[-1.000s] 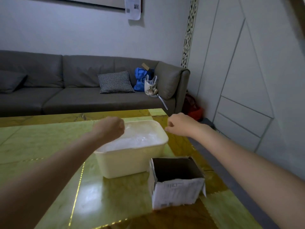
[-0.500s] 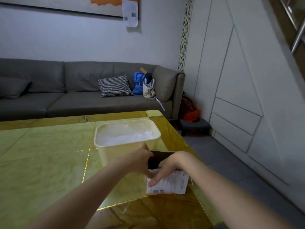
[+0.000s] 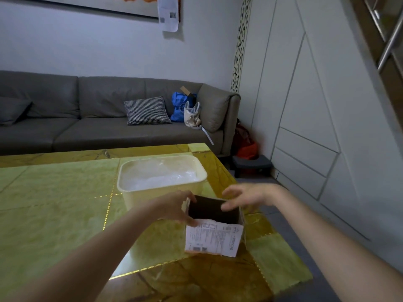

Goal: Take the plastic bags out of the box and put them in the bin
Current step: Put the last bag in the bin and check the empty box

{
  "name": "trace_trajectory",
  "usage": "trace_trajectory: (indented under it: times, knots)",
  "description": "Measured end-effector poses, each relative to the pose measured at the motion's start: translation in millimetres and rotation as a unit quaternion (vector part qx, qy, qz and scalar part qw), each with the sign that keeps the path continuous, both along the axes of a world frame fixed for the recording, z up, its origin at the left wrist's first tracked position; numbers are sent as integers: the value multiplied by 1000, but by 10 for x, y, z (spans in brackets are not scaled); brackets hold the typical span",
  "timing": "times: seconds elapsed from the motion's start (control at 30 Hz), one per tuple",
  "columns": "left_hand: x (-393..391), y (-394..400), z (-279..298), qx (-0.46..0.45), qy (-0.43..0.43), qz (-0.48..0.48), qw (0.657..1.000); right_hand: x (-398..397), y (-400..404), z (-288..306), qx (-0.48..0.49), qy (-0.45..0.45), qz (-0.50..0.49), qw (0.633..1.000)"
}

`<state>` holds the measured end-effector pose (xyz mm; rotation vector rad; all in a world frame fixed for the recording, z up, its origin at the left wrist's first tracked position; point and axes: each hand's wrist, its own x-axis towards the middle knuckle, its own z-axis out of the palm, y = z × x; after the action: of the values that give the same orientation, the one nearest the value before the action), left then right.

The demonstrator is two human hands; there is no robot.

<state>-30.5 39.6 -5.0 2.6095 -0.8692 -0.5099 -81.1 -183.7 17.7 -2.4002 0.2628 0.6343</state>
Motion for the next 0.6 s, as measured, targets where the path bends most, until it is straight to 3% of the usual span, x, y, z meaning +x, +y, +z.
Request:
trace_trajectory:
  times: [0.07,0.27,0.37,0.5,0.6]
  knots:
    - [-12,-73,-23,-30,-14,12,999,-74,27,-78,43,87,14,995]
    - [-30,-347,-58,-102,-33,22,994,-107,-94,-5,-135,-21,17,990]
    - [12,-382,-17,-156,-18,50,986,-76,-237,96,-168,-26,-83,982]
    - [60,-322,37,-144,-108,53,982,12,-177,-3,-116,-99,-251,956]
    - [104,-218,65,-134,-201,50,969,143,20,-129,-90,-125,-278,948]
